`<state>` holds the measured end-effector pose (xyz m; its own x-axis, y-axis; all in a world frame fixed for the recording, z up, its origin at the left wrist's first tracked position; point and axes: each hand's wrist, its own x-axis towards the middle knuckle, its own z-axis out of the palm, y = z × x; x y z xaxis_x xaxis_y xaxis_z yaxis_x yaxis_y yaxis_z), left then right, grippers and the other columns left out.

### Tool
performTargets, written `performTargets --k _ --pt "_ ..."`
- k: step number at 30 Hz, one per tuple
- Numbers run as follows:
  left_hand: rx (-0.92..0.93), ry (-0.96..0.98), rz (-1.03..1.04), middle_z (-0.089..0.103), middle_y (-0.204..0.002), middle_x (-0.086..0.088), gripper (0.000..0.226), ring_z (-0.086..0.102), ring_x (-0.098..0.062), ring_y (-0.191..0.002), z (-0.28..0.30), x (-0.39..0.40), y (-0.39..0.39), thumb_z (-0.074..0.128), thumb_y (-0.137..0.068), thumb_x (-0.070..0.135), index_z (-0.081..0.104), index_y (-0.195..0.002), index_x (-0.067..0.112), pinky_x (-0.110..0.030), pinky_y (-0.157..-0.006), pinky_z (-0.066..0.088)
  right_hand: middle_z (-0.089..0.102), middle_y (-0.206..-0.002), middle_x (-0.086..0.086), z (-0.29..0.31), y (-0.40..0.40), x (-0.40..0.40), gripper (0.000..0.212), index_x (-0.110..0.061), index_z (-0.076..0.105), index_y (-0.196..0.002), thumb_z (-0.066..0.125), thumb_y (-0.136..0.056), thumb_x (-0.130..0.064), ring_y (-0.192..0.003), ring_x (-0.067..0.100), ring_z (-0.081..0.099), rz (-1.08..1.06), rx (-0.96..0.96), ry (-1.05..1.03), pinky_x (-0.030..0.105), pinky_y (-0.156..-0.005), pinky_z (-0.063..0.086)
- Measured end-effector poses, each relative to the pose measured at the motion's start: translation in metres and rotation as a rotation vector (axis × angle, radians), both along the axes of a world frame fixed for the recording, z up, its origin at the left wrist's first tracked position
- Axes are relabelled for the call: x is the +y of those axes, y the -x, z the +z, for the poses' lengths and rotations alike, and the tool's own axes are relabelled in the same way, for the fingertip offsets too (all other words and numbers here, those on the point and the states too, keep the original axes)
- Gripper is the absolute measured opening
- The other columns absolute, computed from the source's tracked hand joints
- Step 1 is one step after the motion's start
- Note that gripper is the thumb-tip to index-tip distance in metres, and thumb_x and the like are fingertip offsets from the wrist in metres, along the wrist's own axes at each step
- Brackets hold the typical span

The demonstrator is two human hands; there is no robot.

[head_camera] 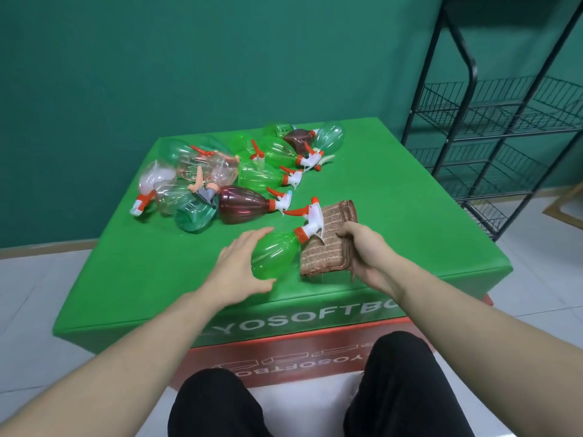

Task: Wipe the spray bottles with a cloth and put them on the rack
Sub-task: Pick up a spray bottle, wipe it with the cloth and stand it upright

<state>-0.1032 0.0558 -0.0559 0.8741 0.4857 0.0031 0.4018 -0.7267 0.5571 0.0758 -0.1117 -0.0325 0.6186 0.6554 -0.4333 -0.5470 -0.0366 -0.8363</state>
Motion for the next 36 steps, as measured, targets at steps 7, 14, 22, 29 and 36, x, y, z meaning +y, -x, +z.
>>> performTargets --k 7,14,22,29,36 --pt "0.151 -0.103 -0.098 0.02 -0.163 0.006 0.108 0.031 -0.017 -0.146 0.006 0.006 -0.013 0.085 -0.08 0.034 0.015 -0.162 0.035 -0.042 -0.124 0.03 0.072 -0.092 0.011 -0.006 0.0 0.004 0.019 -0.007 0.06 -0.11 0.044 -0.099 -0.011 -0.075 0.022 0.069 -0.01 -0.02 0.013 0.037 -0.073 0.058" --pt "0.135 -0.228 -0.079 0.041 -0.158 0.002 0.088 0.04 -0.018 -0.144 0.01 0.0 -0.031 0.078 -0.085 0.051 0.033 -0.157 0.027 -0.037 -0.121 0.032 0.075 -0.082 0.007 -0.01 -0.002 0.005 0.016 -0.008 0.062 -0.105 0.047 -0.102 -0.013 -0.071 0.02 0.07 -0.039 0.007 0.001 0.038 -0.076 0.057" --pt "0.042 -0.189 -0.097 0.045 -0.15 0.006 0.082 0.04 -0.014 -0.138 0.003 0.007 -0.034 0.08 -0.085 0.043 0.04 -0.155 0.029 -0.034 -0.12 0.031 0.077 -0.102 0.018 -0.014 -0.009 0.004 0.022 -0.001 0.061 -0.119 0.062 -0.099 -0.011 -0.091 0.03 0.076 -0.083 0.124 -0.026 0.04 -0.075 0.064" --pt "0.073 -0.272 -0.171 0.045 -0.147 0.006 0.079 0.042 -0.016 -0.133 -0.006 0.011 -0.039 0.079 -0.083 0.049 0.044 -0.151 0.033 -0.035 -0.116 0.033 0.077 -0.103 0.015 -0.019 -0.011 0.018 0.026 -0.004 0.067 -0.114 0.048 -0.105 -0.019 -0.086 0.024 0.076 -0.038 0.164 -0.132 0.041 -0.083 0.059" --pt "0.127 -0.301 -0.154 0.04 -0.15 0.006 0.087 0.04 -0.015 -0.136 -0.007 0.009 -0.044 0.078 -0.082 0.057 0.038 -0.154 0.03 -0.031 -0.118 0.028 0.076 -0.104 0.014 -0.02 -0.016 0.035 0.036 -0.003 0.07 -0.104 0.042 -0.106 -0.026 -0.087 0.022 0.075 0.015 0.252 -0.193 0.04 -0.089 0.056"
